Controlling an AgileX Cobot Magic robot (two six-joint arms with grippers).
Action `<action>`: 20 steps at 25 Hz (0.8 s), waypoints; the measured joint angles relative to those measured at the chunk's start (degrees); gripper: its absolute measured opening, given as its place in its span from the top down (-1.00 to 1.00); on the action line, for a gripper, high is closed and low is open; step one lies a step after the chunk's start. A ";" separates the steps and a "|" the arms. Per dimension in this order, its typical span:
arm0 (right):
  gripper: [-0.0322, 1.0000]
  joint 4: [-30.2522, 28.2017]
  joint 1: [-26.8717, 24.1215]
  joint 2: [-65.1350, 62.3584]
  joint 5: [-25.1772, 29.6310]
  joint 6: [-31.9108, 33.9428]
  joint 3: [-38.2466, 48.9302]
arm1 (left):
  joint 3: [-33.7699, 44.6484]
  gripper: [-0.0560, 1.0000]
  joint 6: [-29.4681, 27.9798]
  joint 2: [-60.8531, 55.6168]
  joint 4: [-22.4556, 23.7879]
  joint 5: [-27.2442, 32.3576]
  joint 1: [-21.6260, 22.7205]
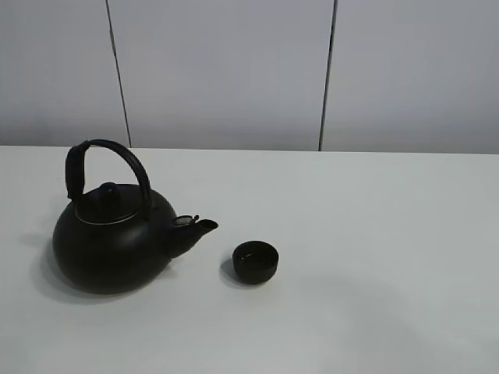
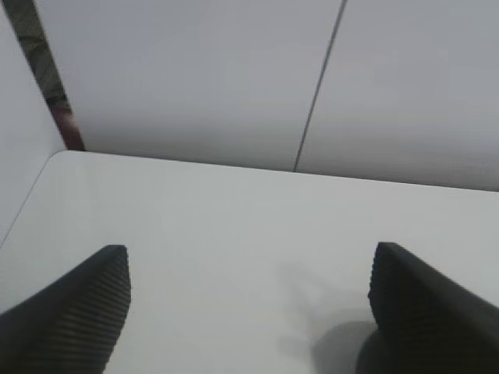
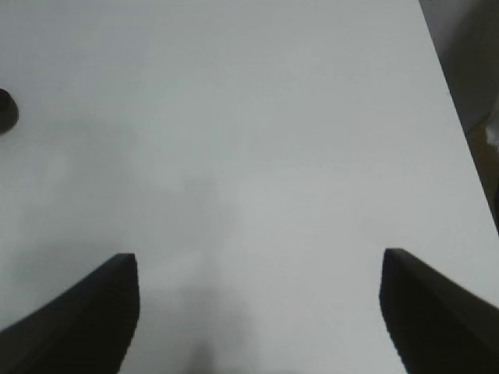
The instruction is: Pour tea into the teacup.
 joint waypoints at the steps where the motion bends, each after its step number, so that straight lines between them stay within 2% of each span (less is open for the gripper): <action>1: -0.18 0.00 0.00 0.00 0.00 0.00 0.00 | -0.06 -0.25 -0.58 -2.24 0.00 1.35 -0.62; 4: -0.18 0.00 0.00 0.00 0.00 0.00 0.00 | -0.06 -0.25 -3.35 -8.67 1.32 5.43 -3.06; 9: -0.18 0.00 0.00 0.00 0.00 0.00 0.00 | 2.65 -0.25 -9.84 -21.09 5.24 5.94 -6.29; 13: -0.18 0.30 0.00 0.00 0.00 0.00 0.00 | 8.13 -0.25 -14.73 -31.72 9.43 5.48 -7.02; 16: -0.18 0.30 0.00 0.00 0.00 0.00 0.00 | 12.65 -0.25 -18.94 -38.17 13.17 5.47 -9.69; 20: -0.18 0.30 0.00 0.00 0.00 0.00 0.00 | 17.48 -0.25 -24.46 -45.56 18.67 10.47 -12.34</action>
